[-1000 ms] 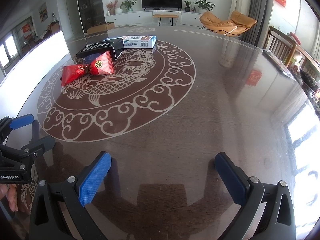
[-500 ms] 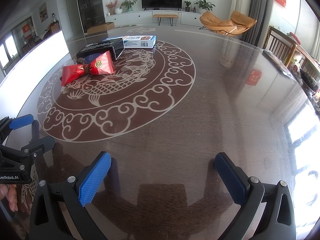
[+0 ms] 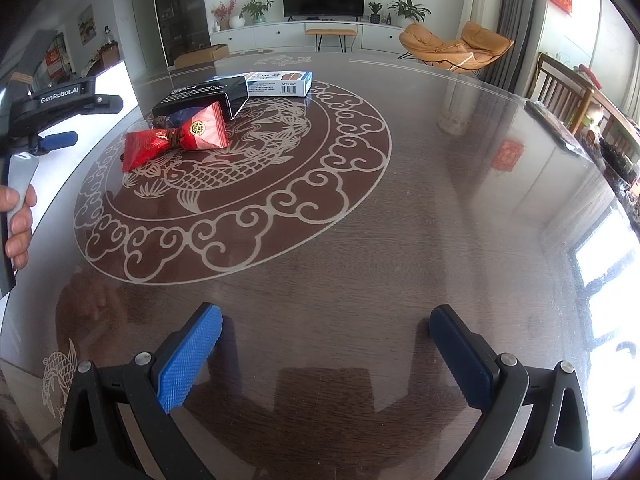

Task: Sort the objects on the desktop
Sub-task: 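Lower left tool toward clear safety glasses while right tool approaches red snack packet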

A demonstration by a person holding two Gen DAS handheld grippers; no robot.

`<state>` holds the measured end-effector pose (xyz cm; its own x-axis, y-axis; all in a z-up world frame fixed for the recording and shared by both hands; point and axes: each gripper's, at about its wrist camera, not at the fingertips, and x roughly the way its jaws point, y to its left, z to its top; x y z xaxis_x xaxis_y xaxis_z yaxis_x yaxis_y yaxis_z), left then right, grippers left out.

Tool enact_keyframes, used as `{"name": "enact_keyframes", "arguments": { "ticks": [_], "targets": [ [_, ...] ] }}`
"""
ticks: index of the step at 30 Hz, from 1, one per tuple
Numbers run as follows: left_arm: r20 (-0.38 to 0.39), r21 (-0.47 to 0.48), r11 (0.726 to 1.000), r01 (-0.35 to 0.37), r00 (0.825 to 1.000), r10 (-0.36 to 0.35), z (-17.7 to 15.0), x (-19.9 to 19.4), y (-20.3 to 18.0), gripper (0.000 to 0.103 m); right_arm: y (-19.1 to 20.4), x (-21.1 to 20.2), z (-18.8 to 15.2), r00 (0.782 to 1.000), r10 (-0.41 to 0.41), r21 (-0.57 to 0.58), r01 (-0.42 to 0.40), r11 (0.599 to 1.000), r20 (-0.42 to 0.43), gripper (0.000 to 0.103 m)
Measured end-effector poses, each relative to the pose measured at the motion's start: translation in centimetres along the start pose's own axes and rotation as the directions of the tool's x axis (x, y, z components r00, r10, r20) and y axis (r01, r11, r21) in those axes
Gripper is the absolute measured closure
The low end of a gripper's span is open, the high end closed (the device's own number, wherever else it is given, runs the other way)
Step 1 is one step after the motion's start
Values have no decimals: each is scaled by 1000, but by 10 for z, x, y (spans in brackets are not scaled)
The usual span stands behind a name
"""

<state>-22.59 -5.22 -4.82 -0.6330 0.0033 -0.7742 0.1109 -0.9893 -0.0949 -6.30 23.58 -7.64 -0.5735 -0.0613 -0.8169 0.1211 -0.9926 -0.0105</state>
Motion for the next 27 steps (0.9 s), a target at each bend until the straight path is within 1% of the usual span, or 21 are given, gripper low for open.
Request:
{"name": "enact_keyframes", "arguments": {
  "ticks": [2,3,4,6,9,10,12,13,15,17,19,21,23,25,27],
  "targets": [
    [-41,39,999,-19,999,21,-3,18,-16,0,0,0,0,1000,0,0,0,1000,0,0],
    [-52,42,999,-5,999,7,-7,21,-21,0,0,0,0,1000,0,0,0,1000,0,0],
    [-49,31,999,22,999,-20,-12,18,-24,0,0,0,0,1000,0,0,0,1000,0,0],
    [-79,43,998,47,996,-44,-25,15,-31,0,0,0,0,1000,0,0,0,1000,0,0],
    [-100,103,990,101,991,-91,-51,2,-44,0,0,0,0,1000,0,0,0,1000,0,0],
    [-98,140,985,96,992,-83,-59,-3,-50,0,0,0,0,1000,0,0,0,1000,0,0],
    [-112,189,974,123,988,-103,-69,-11,-59,0,0,0,0,1000,1,0,-1,1000,0,0],
    [-114,199,970,137,987,-115,-72,-14,-61,0,0,0,1,1000,1,1,-1,1000,0,0],
    [-94,211,970,123,990,-105,-71,-19,-61,0,0,0,1,1000,1,0,-1,1000,0,0],
    [-77,209,972,111,992,-97,-63,-21,-57,0,0,0,1,1000,1,0,-1,1000,0,0],
    [-85,203,974,104,992,-89,-52,-16,-48,0,0,0,1,1000,1,0,-1,1000,0,0],
    [-104,216,971,102,991,-81,-43,-11,-39,0,0,0,1,1000,1,0,-1,1000,0,0],
    [-142,258,958,122,986,-88,-35,-6,-32,0,0,0,1,1000,1,0,-1,1000,0,0],
    [-185,322,937,135,980,-77,-30,-1,-32,0,0,0,1,1000,1,0,-1,1000,0,0],
    [-193,375,918,128,979,-58,-26,0,-32,0,0,0,1,1000,1,0,-1,1000,0,0]
  ]
}}
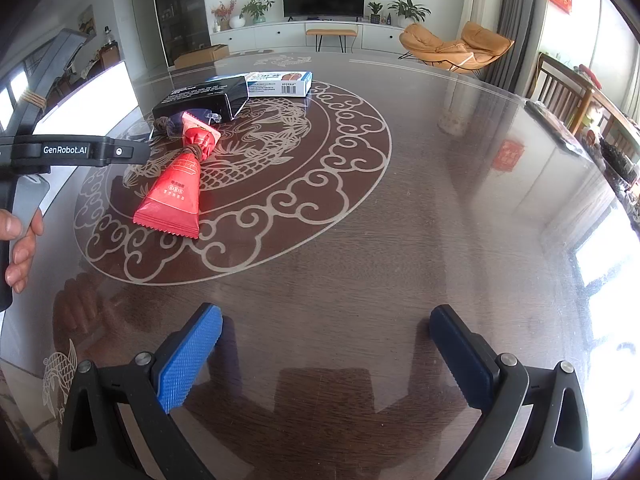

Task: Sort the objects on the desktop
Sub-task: 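Lower left tool toward clear safety glasses while right tool approaches red snack packet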

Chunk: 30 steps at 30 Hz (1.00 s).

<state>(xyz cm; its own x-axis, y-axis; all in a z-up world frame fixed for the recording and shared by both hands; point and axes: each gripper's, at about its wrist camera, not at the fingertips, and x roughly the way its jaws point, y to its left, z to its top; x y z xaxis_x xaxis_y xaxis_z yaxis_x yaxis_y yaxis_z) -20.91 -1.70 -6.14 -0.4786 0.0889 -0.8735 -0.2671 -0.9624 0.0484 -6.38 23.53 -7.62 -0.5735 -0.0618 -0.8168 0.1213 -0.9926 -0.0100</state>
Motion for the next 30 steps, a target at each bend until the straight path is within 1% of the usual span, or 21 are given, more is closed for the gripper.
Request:
{"name": "enact_keyframes", "arguments": {
  "ticks": [3,7,10,11,12,14,16,17,18,20,21,23,24,25,28,30],
  "targets": [
    [-8,45,999,-31,999,32,9,3,3,0,0,0,0,1000,0,0,0,1000,0,0],
    [-30,121,992,-40,999,44,21,14,-7,0,0,0,0,1000,0,0,0,1000,0,0],
    [-18,187,977,-98,994,103,31,25,-17,0,0,0,0,1000,0,0,0,1000,0,0],
    [-4,179,979,-96,995,98,35,26,-16,0,0,0,0,1000,0,0,0,1000,0,0],
    [-5,153,985,-79,997,81,38,28,-15,0,0,0,0,1000,0,0,0,1000,0,0],
    [-7,107,994,-15,1000,15,40,32,-13,0,0,0,0,1000,0,0,0,1000,0,0],
    [-1,128,991,48,999,-48,40,33,-18,0,0,0,0,1000,0,0,0,1000,0,0],
    [1,151,986,73,997,-74,40,33,-20,4,0,0,0,1000,0,0,0,1000,0,0],
    [9,160,982,97,995,-100,40,30,-21,12,0,0,0,1000,0,0,0,1000,0,0],
    [8,137,984,114,993,-116,41,26,-19,38,0,0,0,1000,0,0,0,1000,0,0],
    [10,128,985,115,993,-118,40,23,-19,44,0,0,0,1000,0,0,0,1000,0,0],
    [10,110,989,95,995,-97,33,15,-22,65,0,0,0,1000,0,0,0,1000,0,0],
    [9,91,992,86,996,-87,28,12,-23,73,0,0,0,1000,0,0,0,1000,0,0],
    [7,58,995,83,996,-84,23,10,-20,78,0,0,0,1000,0,0,0,1000,0,0],
    [18,-60,993,99,995,-98,1,1,-11,78,0,0,0,1000,0,0,0,1000,0,0],
    [26,-108,988,110,994,-108,-17,-8,-9,79,0,0,0,1000,0,0,0,1000,0,0]
  ]
}}
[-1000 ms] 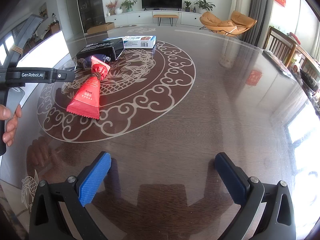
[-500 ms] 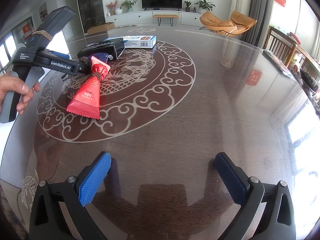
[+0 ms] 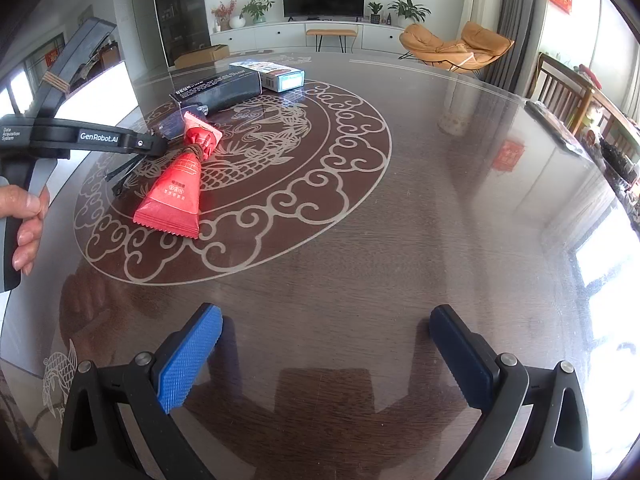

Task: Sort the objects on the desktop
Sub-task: 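Lower left tool toward clear safety glasses while right tool approaches red snack packet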

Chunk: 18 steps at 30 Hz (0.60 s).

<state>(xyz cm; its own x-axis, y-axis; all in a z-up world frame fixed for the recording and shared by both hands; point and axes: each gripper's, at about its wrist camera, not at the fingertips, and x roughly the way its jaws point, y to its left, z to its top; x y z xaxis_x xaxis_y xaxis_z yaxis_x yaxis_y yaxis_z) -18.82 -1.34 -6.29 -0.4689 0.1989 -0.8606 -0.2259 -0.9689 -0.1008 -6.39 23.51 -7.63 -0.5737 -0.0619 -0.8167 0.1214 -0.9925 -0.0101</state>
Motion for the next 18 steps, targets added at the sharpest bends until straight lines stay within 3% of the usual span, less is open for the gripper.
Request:
{"name": "enact_keyframes", "arguments": {
  "ticks": [6,10,12,14,15,18],
  "targets": [
    [40,-81,997,5,999,-1,-63,-35,4,79,0,0,0,1000,0,0,0,1000,0,0],
    [55,-131,991,17,998,-10,-86,-48,7,78,0,0,0,1000,0,0,0,1000,0,0],
    [68,-149,987,54,997,-45,-90,-51,14,67,0,0,0,1000,0,0,0,1000,0,0],
    [80,-159,985,60,996,-48,-91,-54,20,22,0,0,0,1000,0,0,0,1000,0,0],
    [94,-161,986,54,995,-40,-92,-56,22,16,0,0,0,1000,-1,-1,1,1000,0,0],
    [105,-120,991,66,993,-53,-93,-54,21,15,0,0,0,1000,0,0,0,1000,0,0]
  ]
}}
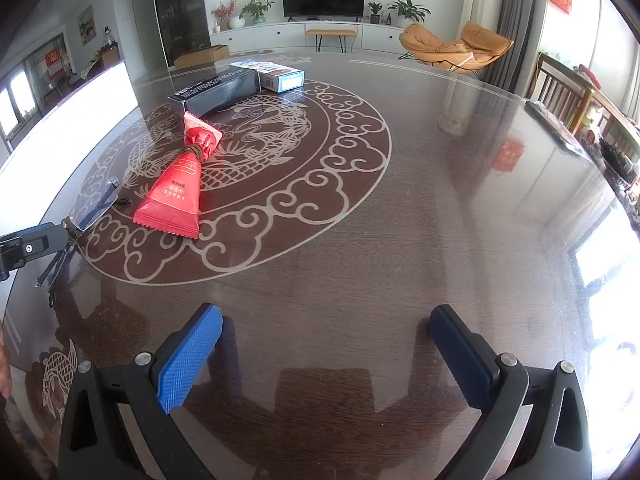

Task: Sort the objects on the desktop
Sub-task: 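Lower left tool toward clear safety glasses while right tool approaches red snack packet, then close left tool on safety glasses while right tool grasps red snack packet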

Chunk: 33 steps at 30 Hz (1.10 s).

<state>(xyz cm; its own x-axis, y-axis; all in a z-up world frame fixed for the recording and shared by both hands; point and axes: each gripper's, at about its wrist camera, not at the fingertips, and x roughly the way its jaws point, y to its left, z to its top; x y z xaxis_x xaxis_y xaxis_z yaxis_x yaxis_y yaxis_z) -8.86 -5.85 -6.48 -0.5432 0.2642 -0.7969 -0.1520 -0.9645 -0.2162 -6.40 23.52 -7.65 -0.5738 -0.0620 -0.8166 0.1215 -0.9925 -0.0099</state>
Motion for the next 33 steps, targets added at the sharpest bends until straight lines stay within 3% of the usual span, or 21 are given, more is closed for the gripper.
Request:
{"name": "enact_keyframes", "arguments": {
  "ticks": [8,12,18,24,26,30,33],
  "targets": [
    [-12,151,987,-47,999,49,-3,11,-21,15,0,0,0,1000,0,-1,0,1000,0,0],
    [-12,203,972,-119,992,124,3,21,-27,15,0,0,0,1000,0,0,0,1000,0,0],
    [-9,143,979,-147,989,149,5,22,-15,1,0,0,0,1000,0,0,0,1000,0,0],
    [-14,150,976,-156,987,160,4,24,-17,0,0,1,3,1000,6,-7,-6,1000,-14,0],
    [-14,150,976,-158,987,161,4,25,-18,0,2,0,16,996,84,-8,-84,996,-42,0],
    [-14,149,976,-158,987,161,4,24,-17,0,21,-12,64,978,196,38,-199,979,65,0],
    [-14,149,976,-157,987,161,4,25,-17,0,54,18,100,973,227,-15,-228,974,-36,1]
  ]
}}
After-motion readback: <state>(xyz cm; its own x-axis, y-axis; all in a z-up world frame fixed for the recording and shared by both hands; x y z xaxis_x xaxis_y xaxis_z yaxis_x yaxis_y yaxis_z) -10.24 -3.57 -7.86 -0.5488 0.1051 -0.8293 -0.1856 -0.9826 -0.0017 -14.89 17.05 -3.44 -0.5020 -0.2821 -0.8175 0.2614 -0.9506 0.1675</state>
